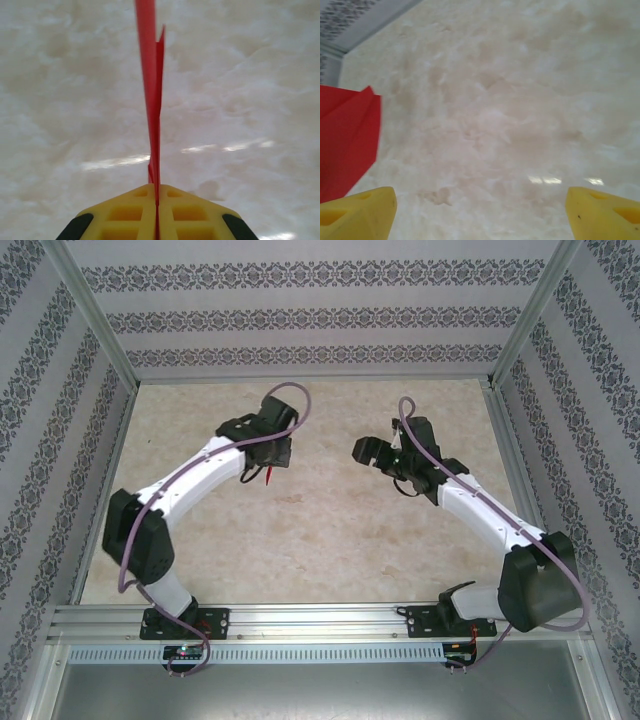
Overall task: Fold a paper plane with a square sheet of paper (pick it up from the middle)
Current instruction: Turn over the paper at the center of the table.
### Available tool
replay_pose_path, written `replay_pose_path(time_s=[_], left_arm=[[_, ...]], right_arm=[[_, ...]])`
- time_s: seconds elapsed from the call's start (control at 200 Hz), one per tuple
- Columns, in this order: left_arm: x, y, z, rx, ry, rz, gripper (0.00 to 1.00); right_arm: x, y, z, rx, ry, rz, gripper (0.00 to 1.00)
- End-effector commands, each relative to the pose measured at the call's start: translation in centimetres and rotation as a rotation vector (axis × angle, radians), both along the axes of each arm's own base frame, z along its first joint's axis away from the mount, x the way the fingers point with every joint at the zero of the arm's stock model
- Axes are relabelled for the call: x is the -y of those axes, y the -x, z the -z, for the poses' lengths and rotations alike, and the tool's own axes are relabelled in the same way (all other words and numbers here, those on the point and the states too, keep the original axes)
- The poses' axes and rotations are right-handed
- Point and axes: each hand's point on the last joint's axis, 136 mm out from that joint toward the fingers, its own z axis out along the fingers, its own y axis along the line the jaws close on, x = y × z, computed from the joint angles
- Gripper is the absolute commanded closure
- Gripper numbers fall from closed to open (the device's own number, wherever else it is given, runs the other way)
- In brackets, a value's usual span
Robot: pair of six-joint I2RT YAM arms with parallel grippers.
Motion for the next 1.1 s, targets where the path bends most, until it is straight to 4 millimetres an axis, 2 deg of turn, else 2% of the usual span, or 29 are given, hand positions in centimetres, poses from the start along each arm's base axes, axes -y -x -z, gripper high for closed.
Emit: replay_pose_path(time_s=[0.0, 0.105, 0.24, 0.32, 0.435, 0.555, 0.654, 0.759, 0.839, 0.959, 1.094], left_arm=[[-3.2, 0.6, 1.4, -0.034, -0.375, -0.032, 0.91], [-1.2, 0.0, 3.3, -0.066, -0.377, -0.028, 0.90], [3.1, -0.6, 6.5, -0.131, -0.174, -0.019, 0.84], [5.4, -1.0, 8.1, -0.176, -0.086, -0.006, 0.82], [7.6, -1.9, 9.6, -0.223, -0.012, 0.004, 0.77], [9.9, -2.7, 9.6, -0.262, 0.130, 0.032, 0.67], [10.8, -3.5, 8.0, -0.257, 0.265, 0.048, 0.58], [10.3, -4.2, 5.6, -0.232, 0.414, 0.050, 0.50], [8.5, -4.8, 4.4, -0.199, 0.487, 0.015, 0.46], [3.1, -5.4, 4.0, -0.137, 0.495, -0.120, 0.42], [-2.8, -4.7, 4.5, -0.098, 0.508, -0.271, 0.37]], right_arm=[[2.8, 0.5, 0.9, 0.007, 0.106, 0.104, 0.12], [3.9, 0.8, 1.4, -0.001, 0.121, 0.154, 0.12], [4.9, 1.2, 2.1, -0.014, 0.118, 0.199, 0.12], [4.8, 1.5, 2.4, -0.029, 0.100, 0.197, 0.13], [4.4, 2.0, 2.4, -0.037, 0.070, 0.191, 0.13], [4.3, 2.4, 2.5, -0.041, 0.061, 0.189, 0.13], [3.9, 2.8, 2.3, -0.034, 0.058, 0.177, 0.13], [2.4, 2.7, 2.1, -0.024, 0.048, 0.144, 0.15], [0.1, 2.6, 2.1, -0.024, 0.046, 0.099, 0.17], [-4.8, 2.2, 2.5, -0.042, 0.052, 0.008, 0.26], [-10.8, 1.8, 2.8, -0.046, 0.080, -0.099, 0.38]])
